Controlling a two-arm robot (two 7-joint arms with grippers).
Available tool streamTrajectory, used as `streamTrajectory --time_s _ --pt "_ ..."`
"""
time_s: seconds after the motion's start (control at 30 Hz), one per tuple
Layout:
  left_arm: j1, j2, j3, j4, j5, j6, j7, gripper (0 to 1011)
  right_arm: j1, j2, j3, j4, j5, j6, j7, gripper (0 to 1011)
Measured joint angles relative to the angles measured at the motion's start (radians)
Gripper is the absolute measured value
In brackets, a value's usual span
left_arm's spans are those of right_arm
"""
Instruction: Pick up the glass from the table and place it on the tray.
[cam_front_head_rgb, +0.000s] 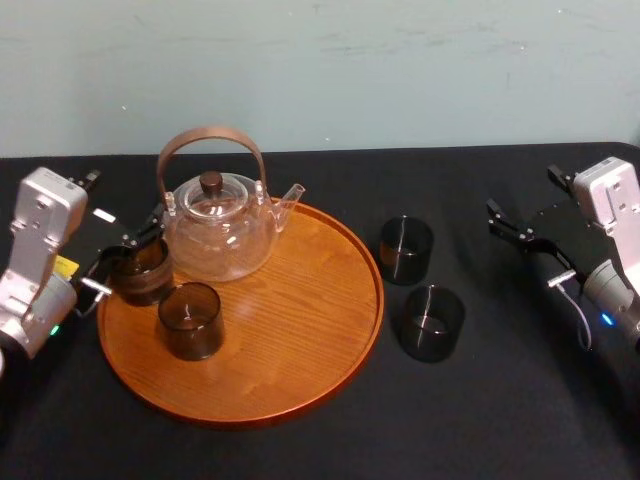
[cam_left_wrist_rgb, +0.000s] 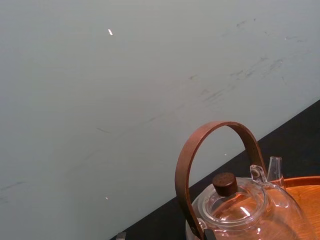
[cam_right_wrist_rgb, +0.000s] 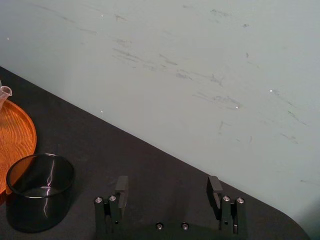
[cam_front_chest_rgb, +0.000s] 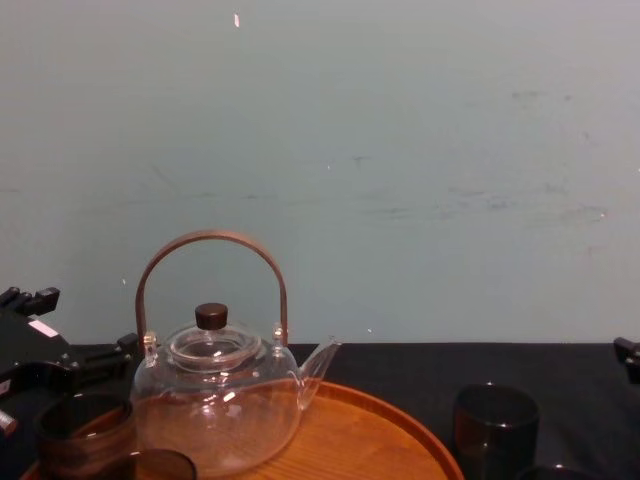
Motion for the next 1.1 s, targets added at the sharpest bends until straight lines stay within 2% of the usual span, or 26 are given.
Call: streamTrajectory --time_s 1.1 --pt "0.000 0.000 0.000 0.000 0.000 0.000 0.000 1001 0.000 -0.001 0.001 0.000 0.000 0.000 0.002 1002"
